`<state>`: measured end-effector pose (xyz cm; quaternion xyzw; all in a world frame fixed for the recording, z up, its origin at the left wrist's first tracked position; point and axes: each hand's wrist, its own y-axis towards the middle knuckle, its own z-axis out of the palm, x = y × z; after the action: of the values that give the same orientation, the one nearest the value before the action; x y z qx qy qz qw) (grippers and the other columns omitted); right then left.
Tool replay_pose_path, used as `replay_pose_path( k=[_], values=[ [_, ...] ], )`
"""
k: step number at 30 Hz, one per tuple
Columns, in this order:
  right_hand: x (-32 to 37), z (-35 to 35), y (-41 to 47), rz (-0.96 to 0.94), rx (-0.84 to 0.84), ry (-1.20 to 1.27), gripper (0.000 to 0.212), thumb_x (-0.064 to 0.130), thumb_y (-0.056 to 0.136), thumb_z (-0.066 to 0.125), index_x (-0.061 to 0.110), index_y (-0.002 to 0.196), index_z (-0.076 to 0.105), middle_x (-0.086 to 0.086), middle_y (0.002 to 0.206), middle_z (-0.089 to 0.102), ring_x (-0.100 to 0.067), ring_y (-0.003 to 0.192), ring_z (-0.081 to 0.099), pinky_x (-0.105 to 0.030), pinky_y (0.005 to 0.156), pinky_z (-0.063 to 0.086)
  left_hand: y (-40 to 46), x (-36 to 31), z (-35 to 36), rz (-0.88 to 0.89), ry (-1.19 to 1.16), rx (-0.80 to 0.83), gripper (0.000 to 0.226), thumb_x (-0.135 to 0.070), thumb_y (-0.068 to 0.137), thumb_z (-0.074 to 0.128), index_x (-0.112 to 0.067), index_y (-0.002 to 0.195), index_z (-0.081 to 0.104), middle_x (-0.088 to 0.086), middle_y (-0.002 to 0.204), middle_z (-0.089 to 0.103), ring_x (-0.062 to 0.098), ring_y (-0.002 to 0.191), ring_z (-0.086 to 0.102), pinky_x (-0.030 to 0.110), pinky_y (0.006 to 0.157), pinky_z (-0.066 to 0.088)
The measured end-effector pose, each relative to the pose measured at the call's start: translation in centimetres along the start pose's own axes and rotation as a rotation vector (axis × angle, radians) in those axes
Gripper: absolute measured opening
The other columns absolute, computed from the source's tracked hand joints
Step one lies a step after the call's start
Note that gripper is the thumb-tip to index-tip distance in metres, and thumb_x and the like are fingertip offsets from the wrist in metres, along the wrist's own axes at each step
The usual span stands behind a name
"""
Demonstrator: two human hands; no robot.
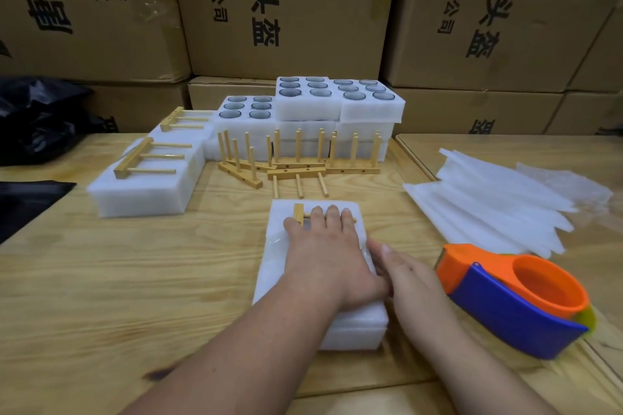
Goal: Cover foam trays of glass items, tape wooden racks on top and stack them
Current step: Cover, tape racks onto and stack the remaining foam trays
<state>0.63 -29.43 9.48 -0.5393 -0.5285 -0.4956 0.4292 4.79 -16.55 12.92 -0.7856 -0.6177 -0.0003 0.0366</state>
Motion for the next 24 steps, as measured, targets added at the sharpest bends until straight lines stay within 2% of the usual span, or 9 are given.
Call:
replay_pose_path(
  k=[1, 4, 7, 10, 14, 17, 20, 22, 24],
  values=[
    [0.1, -0.1, 0.4, 0.026, -0.031, 0.040, 0.039, 0.026, 0.107, 0.045, 0.032, 0.092, 0.080, 0.012, 0.101, 0.078, -0.001, 0.102, 0.071, -0.017, 0.083, 0.053, 0.0, 0.0, 0.0, 0.002, 0.010, -0.007, 0.113, -0.082, 0.071, 0.015, -0.015, 0.161, -0.001, 0.008, 0.170, 0.000, 0.031, 0.155, 0.000, 0.067, 0.110, 0.008],
    [0.6, -0.4, 2.2, 0.137, -0.184, 0.121, 0.038, 0.025, 0.106, 0.045, 0.014, 0.090, 0.077, 0.000, 0.087, 0.080, -0.011, 0.083, 0.076, -0.016, 0.062, 0.055, -0.1, 0.1, 0.2, 0.015, 0.018, -0.029, 0.103, -0.082, 0.084, 0.007, -0.015, 0.161, -0.001, 0.009, 0.170, 0.002, 0.032, 0.155, 0.002, 0.067, 0.110, 0.009],
    [0.8, -0.1, 4.4, 0.186, -0.301, 0.141, 0.035, 0.026, 0.105, 0.045, 0.011, 0.089, 0.072, -0.003, 0.080, 0.078, -0.013, 0.066, 0.073, -0.027, 0.061, 0.054, 0.0, 0.3, 0.3, 0.021, -0.009, -0.034, 0.088, -0.071, 0.094, 0.002, -0.015, 0.161, 0.000, 0.009, 0.170, 0.001, 0.031, 0.155, 0.001, 0.066, 0.114, 0.009],
    [0.4, 1.0, 6.3, 0.220, -0.339, 0.121, 0.030, 0.023, 0.101, 0.047, 0.012, 0.088, 0.071, -0.003, 0.075, 0.074, -0.014, 0.057, 0.065, -0.028, 0.058, 0.050, -0.1, 0.2, 0.2, 0.017, -0.009, -0.032, 0.079, -0.063, 0.098, 0.003, -0.015, 0.161, -0.001, 0.008, 0.170, 0.000, 0.031, 0.155, 0.000, 0.066, 0.115, 0.007],
    [-0.3, 2.6, 7.4, 0.153, -0.294, -0.012, 0.027, 0.022, 0.101, 0.048, 0.016, 0.085, 0.069, 0.001, 0.077, 0.068, -0.012, 0.068, 0.062, -0.023, 0.059, 0.045, -0.4, 0.1, 0.0, 0.016, -0.006, -0.019, 0.072, -0.052, 0.101, 0.007, -0.015, 0.161, -0.002, 0.008, 0.170, -0.001, 0.030, 0.156, -0.001, 0.066, 0.116, 0.006],
    [-0.7, 2.9, 7.3, 0.047, -0.378, -0.096, 0.022, 0.018, 0.103, 0.043, 0.018, 0.098, 0.065, -0.002, 0.087, 0.067, -0.021, 0.084, 0.063, -0.029, 0.067, 0.044, -0.4, 0.2, -0.1, 0.013, -0.015, -0.016, 0.072, -0.050, 0.100, 0.007, -0.014, 0.161, -0.002, 0.008, 0.170, -0.001, 0.030, 0.155, -0.001, 0.066, 0.115, 0.007],
    [-1.3, 2.7, 6.8, -0.005, -0.400, -0.215, 0.020, 0.014, 0.103, 0.041, 0.016, 0.112, 0.059, 0.000, 0.078, 0.063, -0.017, 0.072, 0.060, -0.026, 0.059, 0.040, -0.5, 0.1, -0.2, 0.007, -0.006, -0.017, 0.073, -0.049, 0.099, 0.006, -0.013, 0.161, -0.001, 0.008, 0.170, 0.000, 0.030, 0.155, 0.000, 0.065, 0.115, 0.009],
    [-1.6, 2.4, 6.6, 0.005, -0.346, -0.338, 0.024, 0.012, 0.101, 0.042, 0.017, 0.118, 0.058, 0.001, 0.077, 0.063, -0.016, 0.071, 0.060, -0.029, 0.060, 0.041, -0.6, 0.1, -0.2, 0.005, -0.003, -0.017, 0.073, -0.049, 0.098, 0.004, -0.013, 0.161, -0.001, 0.008, 0.170, 0.001, 0.030, 0.155, 0.001, 0.065, 0.114, 0.009],
    [-1.7, 1.9, 6.5, 0.029, -0.213, -0.610, 0.021, 0.015, 0.101, 0.043, 0.019, 0.116, 0.057, 0.001, 0.092, 0.064, -0.022, 0.086, 0.061, -0.033, 0.068, 0.044, -0.6, 0.0, -0.1, 0.001, -0.008, -0.018, 0.073, -0.049, 0.098, 0.004, -0.013, 0.161, -0.001, 0.008, 0.170, 0.001, 0.030, 0.155, 0.001, 0.065, 0.114, 0.009]
  ],
)
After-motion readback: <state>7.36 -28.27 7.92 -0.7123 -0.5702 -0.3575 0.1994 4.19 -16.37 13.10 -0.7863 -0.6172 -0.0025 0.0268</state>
